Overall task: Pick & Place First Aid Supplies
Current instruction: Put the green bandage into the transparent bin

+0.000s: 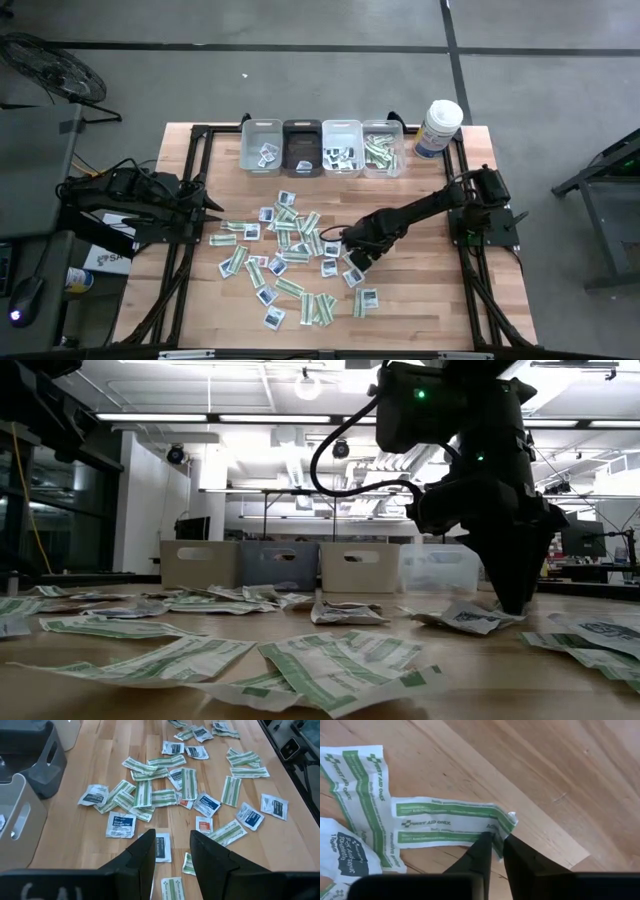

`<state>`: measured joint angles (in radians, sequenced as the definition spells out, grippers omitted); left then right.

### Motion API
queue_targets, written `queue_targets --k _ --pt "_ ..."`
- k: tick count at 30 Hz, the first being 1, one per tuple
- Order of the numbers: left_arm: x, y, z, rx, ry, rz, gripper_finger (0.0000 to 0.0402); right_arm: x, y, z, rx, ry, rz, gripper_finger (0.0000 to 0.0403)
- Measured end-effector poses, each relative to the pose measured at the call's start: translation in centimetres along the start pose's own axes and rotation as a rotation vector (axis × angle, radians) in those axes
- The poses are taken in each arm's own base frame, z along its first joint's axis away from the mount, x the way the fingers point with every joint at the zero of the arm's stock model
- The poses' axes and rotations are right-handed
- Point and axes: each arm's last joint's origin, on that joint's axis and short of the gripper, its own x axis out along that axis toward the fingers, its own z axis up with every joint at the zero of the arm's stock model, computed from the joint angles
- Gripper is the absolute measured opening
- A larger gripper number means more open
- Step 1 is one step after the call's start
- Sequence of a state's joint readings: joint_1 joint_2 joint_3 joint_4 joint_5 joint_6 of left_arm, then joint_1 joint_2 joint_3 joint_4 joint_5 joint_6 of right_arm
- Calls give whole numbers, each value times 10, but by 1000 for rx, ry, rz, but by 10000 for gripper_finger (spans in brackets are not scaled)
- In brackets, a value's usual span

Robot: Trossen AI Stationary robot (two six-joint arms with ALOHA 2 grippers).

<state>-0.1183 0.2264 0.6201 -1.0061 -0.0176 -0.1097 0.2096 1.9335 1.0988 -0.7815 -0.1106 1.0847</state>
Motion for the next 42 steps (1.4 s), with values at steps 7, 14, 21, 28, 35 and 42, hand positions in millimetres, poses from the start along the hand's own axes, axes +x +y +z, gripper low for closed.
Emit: queue_targets --k 7,14,21,28,35,42 --pt "0 0 0 0 0 1 119 -14 -3 -3 61 -94 7 3" --pt "0 1 0 -1 -3 20 119 -54 -15 -6 151 -277 40 1" --pt "0 1 0 0 -3 26 119 -81 -34 -3 249 -376 30 1" --pt "0 1 0 -1 -6 46 119 -97 -64 21 382 -433 -13 1" --pt "0 1 0 -4 -7 48 119 -104 -100 55 444 -447 -73 0" --pt "0 2 0 -14 -10 70 119 -108 -134 84 441 -458 -103 0"
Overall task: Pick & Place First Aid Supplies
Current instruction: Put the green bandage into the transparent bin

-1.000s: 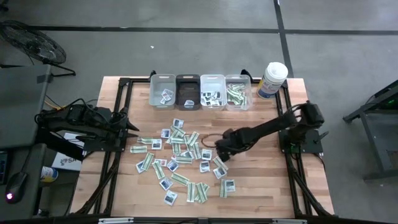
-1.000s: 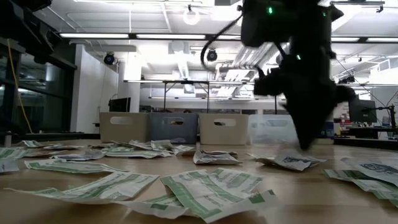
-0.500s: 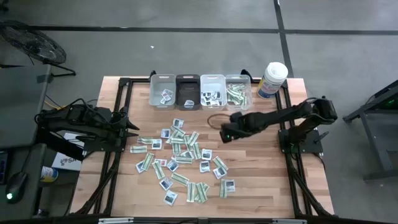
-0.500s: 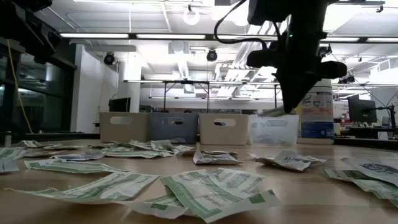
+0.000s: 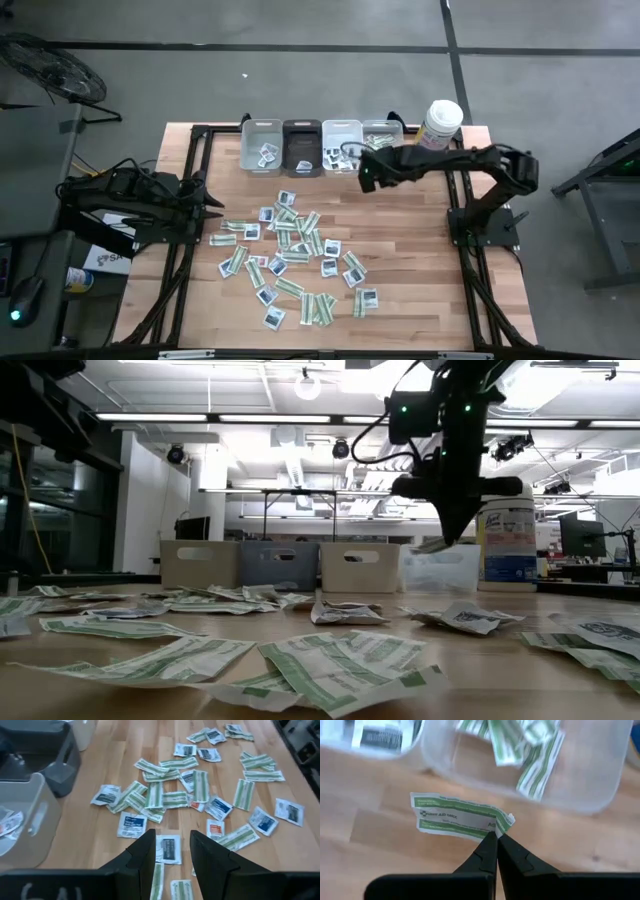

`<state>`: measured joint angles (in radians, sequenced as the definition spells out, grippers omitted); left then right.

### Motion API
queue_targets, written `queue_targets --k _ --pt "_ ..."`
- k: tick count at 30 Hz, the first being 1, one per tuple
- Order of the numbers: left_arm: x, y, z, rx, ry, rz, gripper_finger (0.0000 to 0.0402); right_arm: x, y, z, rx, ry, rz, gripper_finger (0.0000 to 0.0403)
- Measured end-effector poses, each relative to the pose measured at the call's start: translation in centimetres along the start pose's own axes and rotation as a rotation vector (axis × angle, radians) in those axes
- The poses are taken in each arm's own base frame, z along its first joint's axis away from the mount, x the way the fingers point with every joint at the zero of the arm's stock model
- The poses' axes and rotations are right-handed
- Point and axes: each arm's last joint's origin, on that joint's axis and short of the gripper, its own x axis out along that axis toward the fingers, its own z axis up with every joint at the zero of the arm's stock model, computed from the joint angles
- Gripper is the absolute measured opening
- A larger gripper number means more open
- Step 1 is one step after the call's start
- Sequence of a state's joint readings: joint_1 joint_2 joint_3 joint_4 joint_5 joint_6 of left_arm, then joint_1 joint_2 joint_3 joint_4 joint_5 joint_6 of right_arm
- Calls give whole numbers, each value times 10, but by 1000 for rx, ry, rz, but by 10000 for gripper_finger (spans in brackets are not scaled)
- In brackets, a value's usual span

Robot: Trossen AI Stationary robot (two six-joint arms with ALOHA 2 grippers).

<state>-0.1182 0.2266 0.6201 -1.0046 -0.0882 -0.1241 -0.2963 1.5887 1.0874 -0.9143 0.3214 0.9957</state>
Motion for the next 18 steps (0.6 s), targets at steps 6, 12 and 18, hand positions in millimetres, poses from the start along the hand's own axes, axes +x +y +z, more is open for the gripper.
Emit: queue_targets --k 6,12,18 --pt "0 1 1 -22 -21 56 119 10 -14 31 -3 -12 45 0" --pt "0 3 2 -48 -35 95 119 18 -32 54 -7 9 100 0" --pt "0 4 3 -76 -43 128 119 24 -46 68 -65 59 174 0"
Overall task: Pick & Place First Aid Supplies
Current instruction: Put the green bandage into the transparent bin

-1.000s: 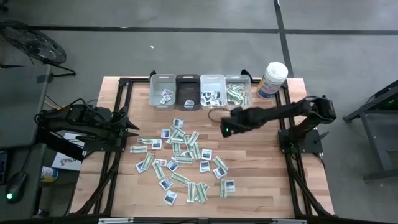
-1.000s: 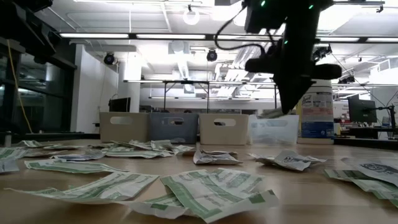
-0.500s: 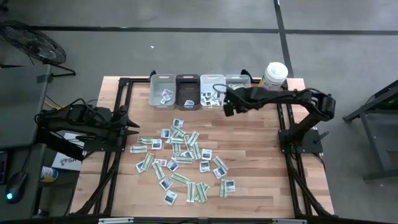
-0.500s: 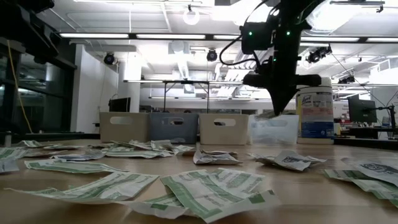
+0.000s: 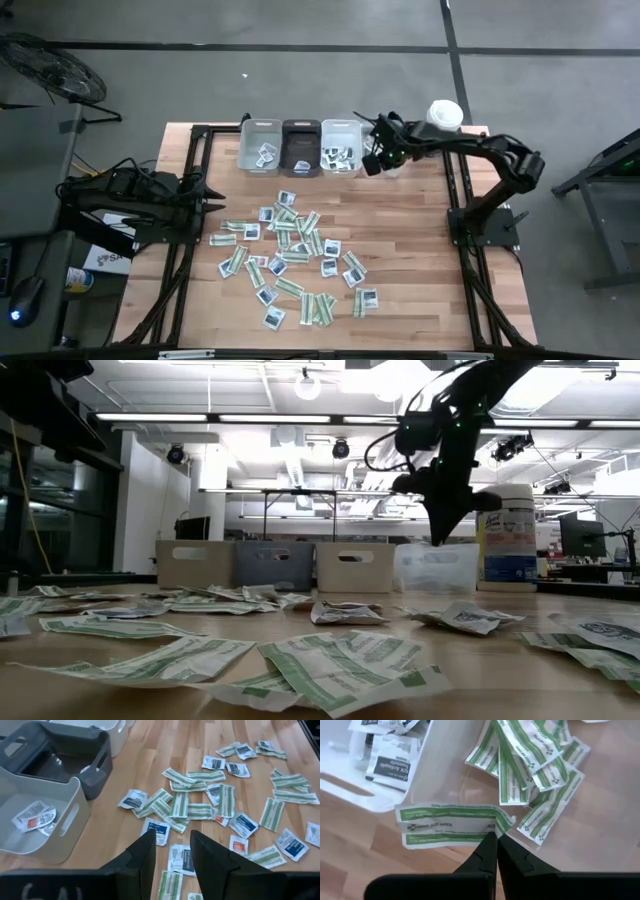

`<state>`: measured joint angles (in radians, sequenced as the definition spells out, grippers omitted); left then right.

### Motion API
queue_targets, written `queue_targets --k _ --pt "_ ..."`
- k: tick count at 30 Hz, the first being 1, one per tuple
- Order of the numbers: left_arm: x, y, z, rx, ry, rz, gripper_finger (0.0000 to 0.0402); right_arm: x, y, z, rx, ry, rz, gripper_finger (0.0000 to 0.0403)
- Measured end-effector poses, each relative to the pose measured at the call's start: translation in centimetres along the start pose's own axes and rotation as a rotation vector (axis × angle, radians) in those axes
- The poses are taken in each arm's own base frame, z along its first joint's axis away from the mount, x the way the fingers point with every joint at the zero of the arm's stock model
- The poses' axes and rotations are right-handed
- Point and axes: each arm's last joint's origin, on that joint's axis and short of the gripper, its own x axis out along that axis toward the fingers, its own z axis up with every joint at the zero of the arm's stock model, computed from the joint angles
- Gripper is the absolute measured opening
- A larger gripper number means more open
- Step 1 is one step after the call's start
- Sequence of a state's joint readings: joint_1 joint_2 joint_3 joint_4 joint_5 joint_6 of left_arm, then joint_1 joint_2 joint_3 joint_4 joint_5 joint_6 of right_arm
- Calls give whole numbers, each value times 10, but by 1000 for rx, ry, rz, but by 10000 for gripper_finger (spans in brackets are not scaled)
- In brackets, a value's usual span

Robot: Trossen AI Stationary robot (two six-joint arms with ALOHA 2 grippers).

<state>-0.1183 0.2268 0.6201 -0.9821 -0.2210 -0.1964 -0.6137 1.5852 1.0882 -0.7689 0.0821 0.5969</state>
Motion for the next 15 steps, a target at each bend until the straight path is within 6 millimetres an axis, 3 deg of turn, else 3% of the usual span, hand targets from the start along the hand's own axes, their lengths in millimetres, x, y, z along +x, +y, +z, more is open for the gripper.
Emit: queue_targets --k 6,15 --pt "0 0 0 -11 0 1 119 1 -9 6 -52 63 107 0" --pt "0 0 0 -19 0 1 119 -6 -8 8 -123 66 221 0"
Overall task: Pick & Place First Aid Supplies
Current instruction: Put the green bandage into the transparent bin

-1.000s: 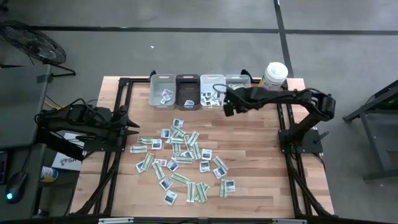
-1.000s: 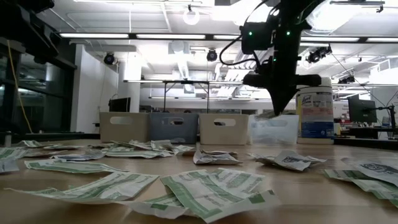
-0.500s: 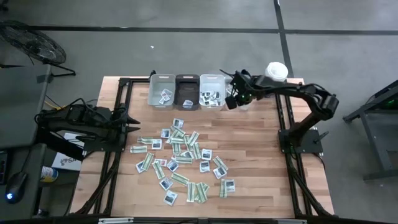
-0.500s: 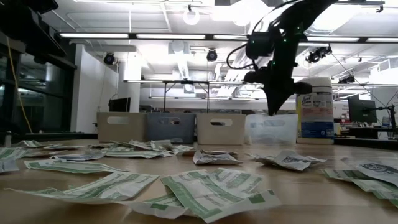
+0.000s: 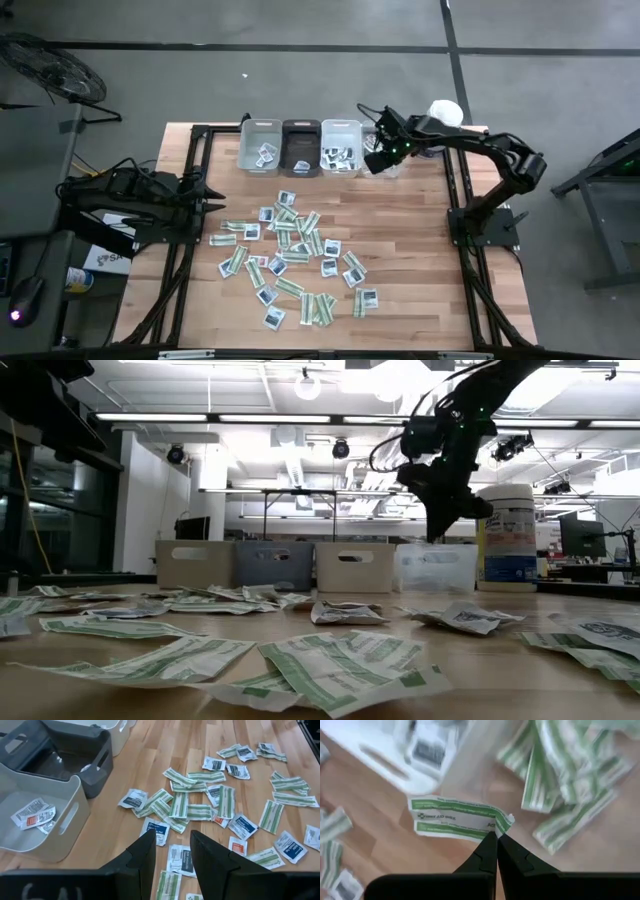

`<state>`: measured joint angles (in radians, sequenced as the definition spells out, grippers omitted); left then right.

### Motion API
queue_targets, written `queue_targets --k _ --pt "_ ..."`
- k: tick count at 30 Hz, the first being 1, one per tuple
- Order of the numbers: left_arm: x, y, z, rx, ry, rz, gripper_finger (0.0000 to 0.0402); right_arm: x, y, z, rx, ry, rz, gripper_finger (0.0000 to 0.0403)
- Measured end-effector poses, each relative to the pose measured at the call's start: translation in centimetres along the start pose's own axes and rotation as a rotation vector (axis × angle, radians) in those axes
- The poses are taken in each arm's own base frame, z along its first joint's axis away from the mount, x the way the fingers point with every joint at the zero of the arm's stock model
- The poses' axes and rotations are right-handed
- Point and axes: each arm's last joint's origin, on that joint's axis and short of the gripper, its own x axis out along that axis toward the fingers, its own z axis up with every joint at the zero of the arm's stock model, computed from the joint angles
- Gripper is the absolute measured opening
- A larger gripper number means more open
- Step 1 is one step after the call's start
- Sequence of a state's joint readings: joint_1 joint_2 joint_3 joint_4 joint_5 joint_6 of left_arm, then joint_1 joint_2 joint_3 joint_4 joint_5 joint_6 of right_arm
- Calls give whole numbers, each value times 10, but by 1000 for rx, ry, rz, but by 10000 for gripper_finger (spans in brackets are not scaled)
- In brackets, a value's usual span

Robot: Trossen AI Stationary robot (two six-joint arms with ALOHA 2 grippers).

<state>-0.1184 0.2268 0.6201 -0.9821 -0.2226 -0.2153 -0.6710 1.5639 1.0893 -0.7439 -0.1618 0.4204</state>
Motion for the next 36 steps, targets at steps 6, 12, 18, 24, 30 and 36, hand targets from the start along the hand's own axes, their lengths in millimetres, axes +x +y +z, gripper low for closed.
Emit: queue_targets --k 6,12,18,24,30,36 --pt "0 0 0 -4 0 0 119 -21 -7 0 17 -58 3 0" --pt "0 1 0 -4 -7 31 119 -27 -29 10 115 -147 -116 0" --pt "0 3 1 -39 -27 113 119 -5 -36 0 193 -143 -142 0" --pt "0 4 2 -54 -42 148 119 14 -43 -6 286 -231 -113 0" --pt "0 4 3 -58 -56 156 119 20 -45 -7 302 -274 -99 0" --pt "0 3 6 -67 -85 142 119 20 -44 -7 263 -279 -100 25"
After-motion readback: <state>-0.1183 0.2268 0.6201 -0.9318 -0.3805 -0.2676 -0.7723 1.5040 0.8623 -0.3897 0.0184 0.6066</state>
